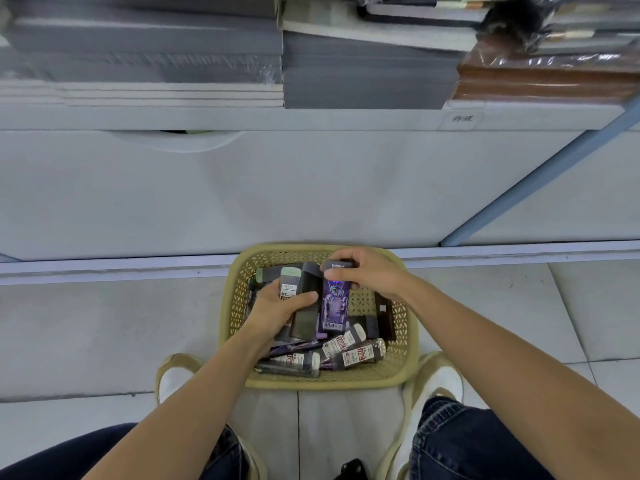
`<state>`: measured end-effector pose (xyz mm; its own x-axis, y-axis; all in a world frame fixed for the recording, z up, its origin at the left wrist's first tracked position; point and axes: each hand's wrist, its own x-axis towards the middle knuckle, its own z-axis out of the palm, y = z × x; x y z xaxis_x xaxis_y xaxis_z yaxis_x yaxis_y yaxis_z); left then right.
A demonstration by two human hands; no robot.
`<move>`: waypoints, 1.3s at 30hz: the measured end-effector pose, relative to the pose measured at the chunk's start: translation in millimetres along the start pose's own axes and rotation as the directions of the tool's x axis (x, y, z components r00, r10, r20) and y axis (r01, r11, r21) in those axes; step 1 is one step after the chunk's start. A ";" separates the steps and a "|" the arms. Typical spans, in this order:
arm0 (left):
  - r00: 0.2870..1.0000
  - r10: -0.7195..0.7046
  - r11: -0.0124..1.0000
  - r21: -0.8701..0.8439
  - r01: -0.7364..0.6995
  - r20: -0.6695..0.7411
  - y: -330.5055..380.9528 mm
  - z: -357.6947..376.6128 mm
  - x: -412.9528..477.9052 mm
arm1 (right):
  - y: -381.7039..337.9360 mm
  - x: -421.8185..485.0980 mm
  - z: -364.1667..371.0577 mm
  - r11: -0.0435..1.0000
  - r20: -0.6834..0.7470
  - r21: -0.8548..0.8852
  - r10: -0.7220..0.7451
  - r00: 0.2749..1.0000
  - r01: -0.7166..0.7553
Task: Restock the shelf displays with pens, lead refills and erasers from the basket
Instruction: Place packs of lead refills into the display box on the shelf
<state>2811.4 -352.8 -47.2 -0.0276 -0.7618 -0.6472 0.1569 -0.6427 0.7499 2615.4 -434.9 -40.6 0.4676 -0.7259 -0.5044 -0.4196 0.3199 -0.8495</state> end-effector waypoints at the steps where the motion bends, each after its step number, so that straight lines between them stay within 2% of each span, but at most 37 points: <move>1: 1.000 -0.004 1.000 -0.021 0.005 0.010 3.4 0.0 -2.3 | -3.7 -0.7 1.9 1.000 -0.004 0.016 -0.010 1.000 0.010; 6: 0.996 -0.002 0.996 -0.084 0.009 0.090 17.6 -6.6 -22.0 | -20.9 -7.3 14.4 0.999 0.041 0.034 -0.034 0.999 0.033; 10: 0.995 0.006 0.988 -0.152 0.009 0.097 30.5 -14.3 -42.4 | -36.1 -13.2 26.1 0.995 0.045 0.068 -0.076 0.996 0.073; 14: 0.989 0.080 0.984 -0.168 -0.058 0.123 51.2 -26.8 -61.0 | -68.3 -22.1 29.2 0.988 0.052 0.087 -0.131 0.990 0.126; 16: 0.990 0.129 0.986 -0.115 -0.121 0.061 68.9 -30.5 -78.5 | -97.5 -34.1 30.3 0.982 0.047 0.018 -0.189 0.981 0.188; 18: 0.981 0.189 0.980 0.067 -0.186 -0.042 85.4 -28.8 -83.1 | -117.4 -38.2 24.4 0.975 0.056 0.004 -0.223 0.973 0.223; 21: 0.931 0.354 0.917 0.230 -0.325 -0.093 113.5 -28.1 -101.4 | -154.3 -54.0 18.7 0.964 0.097 0.033 -0.267 0.959 0.265; 25: 0.840 0.539 0.814 0.293 -0.501 -0.061 148.7 -23.8 -129.8 | -200.7 -80.0 14.3 0.942 0.136 0.010 -0.333 0.933 0.335; 30: 0.784 0.613 0.770 0.294 -0.566 -0.099 177.2 -19.7 -162.9 | -236.7 -109.5 20.5 0.887 0.048 -0.142 -0.436 0.898 0.439; 34: 0.760 0.642 0.748 0.306 -0.589 -0.106 202.4 -23.9 -190.3 | -270.0 -135.7 22.6 0.831 -0.015 -0.194 -0.534 0.845 0.521; 37: 0.740 0.669 0.718 0.316 -0.621 -0.065 224.4 -27.8 -211.3 | -298.9 -151.8 23.0 0.782 -0.031 -0.204 -0.606 0.795 0.589; 39: 0.690 0.720 0.674 0.310 -0.671 -0.073 245.1 -30.4 -225.6 | -323.8 -161.0 23.2 0.731 -0.097 -0.196 -0.678 0.729 0.654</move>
<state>2886.1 -336.0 278.4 0.1657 -0.9826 0.0836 -0.1818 0.0529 0.9819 2694.1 -407.5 312.1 0.5500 -0.8047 0.2234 -0.1531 -0.3601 -0.9203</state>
